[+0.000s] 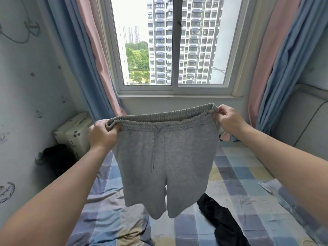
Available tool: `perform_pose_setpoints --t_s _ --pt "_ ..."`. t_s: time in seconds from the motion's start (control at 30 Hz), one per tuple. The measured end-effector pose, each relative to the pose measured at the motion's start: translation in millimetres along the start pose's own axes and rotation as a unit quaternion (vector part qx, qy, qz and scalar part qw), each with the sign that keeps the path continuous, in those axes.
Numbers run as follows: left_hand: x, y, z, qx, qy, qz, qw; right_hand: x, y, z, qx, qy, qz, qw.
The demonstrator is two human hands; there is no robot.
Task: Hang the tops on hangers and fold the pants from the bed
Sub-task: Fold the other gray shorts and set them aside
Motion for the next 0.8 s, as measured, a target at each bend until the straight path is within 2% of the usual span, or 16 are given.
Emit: perform_pose_setpoints --t_s 0.07,0.17,0.27,0.33,0.4,0.47,0.53,0.7,0.8 --pt "-0.7 -10.2 2.7 -0.037 0.036 0.14 0.989 6.6 -0.2 -3.9 0.016 -0.014 0.001 1.0" --pt "-4.0 -21.0 9.2 -0.061 0.104 0.21 0.97 13.3 0.3 -4.9 0.042 -0.04 0.028 0.998" --pt "-19.7 -47.7 20.8 -0.123 0.229 0.274 0.926 23.4 -2.7 0.8 0.062 -0.104 0.011 0.993" --pt "-21.7 -61.0 32.5 -0.16 0.286 0.298 0.896 34.5 -16.8 11.2 0.048 -0.177 -0.088 0.979" --pt "-9.6 -72.4 43.8 -0.197 0.306 0.338 0.868 36.6 -43.4 27.6 -0.009 -0.249 -0.207 0.946" --pt "11.1 -83.3 50.2 -0.225 0.295 0.378 0.848 24.5 -64.6 40.4 -0.069 -0.267 -0.253 0.927" --pt "35.1 -88.4 58.4 -0.245 0.275 0.388 0.845 3.9 -78.1 46.2 -0.108 -0.237 -0.264 0.929" --pt "102.6 -91.8 86.5 -0.327 0.132 0.341 0.872 -58.7 -100.7 53.2 -0.19 -0.098 -0.256 0.943" --pt "127.7 -92.0 100.4 -0.352 0.056 0.327 0.875 -86.4 -100.7 56.5 -0.19 -0.013 -0.203 0.961"
Point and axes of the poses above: each hand's wrist, its own z-axis away from the middle knuckle, its own y-axis out of the back of the hand, x = y × z, the point moved 10 cm from there along -z, towards the middle knuckle, and after that the axes turned 1 degree about -x, right-handed, at the moved point
